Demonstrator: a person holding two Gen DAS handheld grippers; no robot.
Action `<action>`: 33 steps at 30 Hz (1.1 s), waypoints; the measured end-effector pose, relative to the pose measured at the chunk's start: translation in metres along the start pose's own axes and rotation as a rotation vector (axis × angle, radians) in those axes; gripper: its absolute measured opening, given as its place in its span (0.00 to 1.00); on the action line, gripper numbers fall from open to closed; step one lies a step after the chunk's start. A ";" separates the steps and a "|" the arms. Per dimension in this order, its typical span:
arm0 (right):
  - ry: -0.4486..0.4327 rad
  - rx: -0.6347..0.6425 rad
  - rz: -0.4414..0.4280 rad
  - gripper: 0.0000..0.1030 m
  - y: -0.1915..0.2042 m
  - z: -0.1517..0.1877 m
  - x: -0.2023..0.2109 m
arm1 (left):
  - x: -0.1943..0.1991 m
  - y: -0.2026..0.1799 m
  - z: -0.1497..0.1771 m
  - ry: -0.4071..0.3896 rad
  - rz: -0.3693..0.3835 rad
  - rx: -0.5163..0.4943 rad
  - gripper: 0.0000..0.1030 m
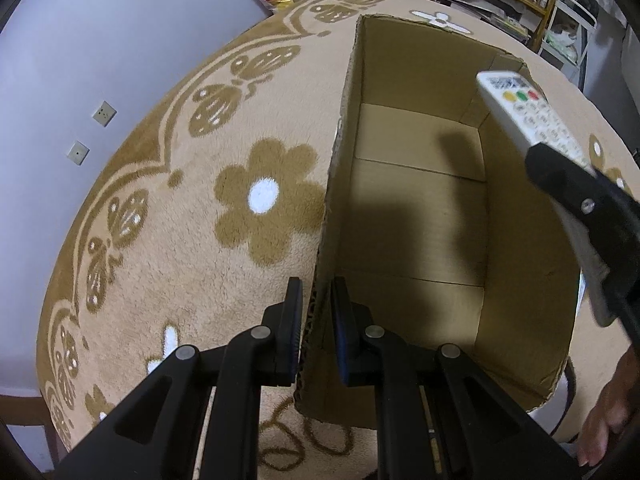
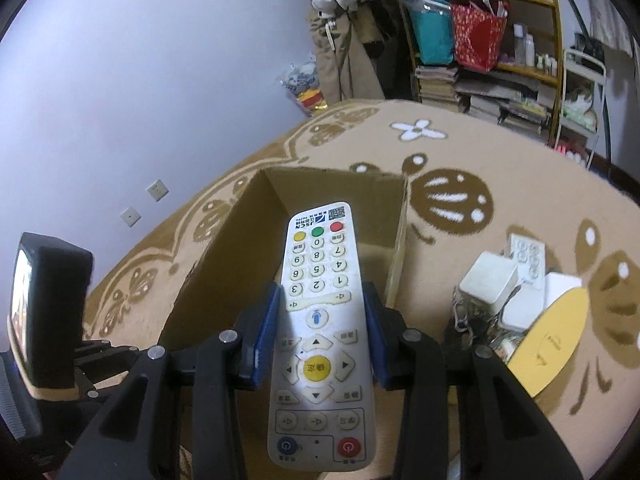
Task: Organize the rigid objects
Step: 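Lower the white remote into the box and open the right tool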
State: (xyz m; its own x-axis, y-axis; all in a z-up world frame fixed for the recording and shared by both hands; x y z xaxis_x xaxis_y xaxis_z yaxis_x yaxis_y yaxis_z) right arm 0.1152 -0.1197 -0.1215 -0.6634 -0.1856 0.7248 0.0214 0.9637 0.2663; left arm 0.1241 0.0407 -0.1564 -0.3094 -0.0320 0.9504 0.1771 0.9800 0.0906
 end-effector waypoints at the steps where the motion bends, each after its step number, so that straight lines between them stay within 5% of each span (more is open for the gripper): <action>1: 0.006 -0.005 -0.002 0.42 0.000 0.001 -0.002 | 0.000 0.000 -0.001 -0.002 -0.009 0.002 0.13; 25: -0.023 0.067 0.040 0.42 0.005 -0.003 0.011 | -0.008 0.003 0.003 0.022 -0.009 0.015 0.13; 30: -0.086 0.021 0.089 0.75 -0.020 -0.019 0.029 | -0.008 0.002 0.003 0.022 -0.012 0.012 0.13; 33: -0.105 0.028 0.205 0.83 -0.041 -0.021 0.031 | -0.006 0.002 0.003 0.023 -0.006 0.018 0.13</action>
State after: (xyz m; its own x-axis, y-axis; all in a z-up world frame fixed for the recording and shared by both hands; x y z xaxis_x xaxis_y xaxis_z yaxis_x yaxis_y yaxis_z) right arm 0.1097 -0.1689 -0.0965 -0.7218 0.0346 0.6913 0.1442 0.9843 0.1014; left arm 0.1233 0.0433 -0.1631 -0.2886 -0.0421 0.9565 0.1584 0.9832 0.0911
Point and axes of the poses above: each gripper's, at about its wrist camera, not at the fingertips, and x roughly against the way its jaws point, y to its left, z to its underside, the point moved 5 cm from there along -x, roughly the way its jaws point, and after that the axes turned 4 degrees about z, right-handed, at the moved point
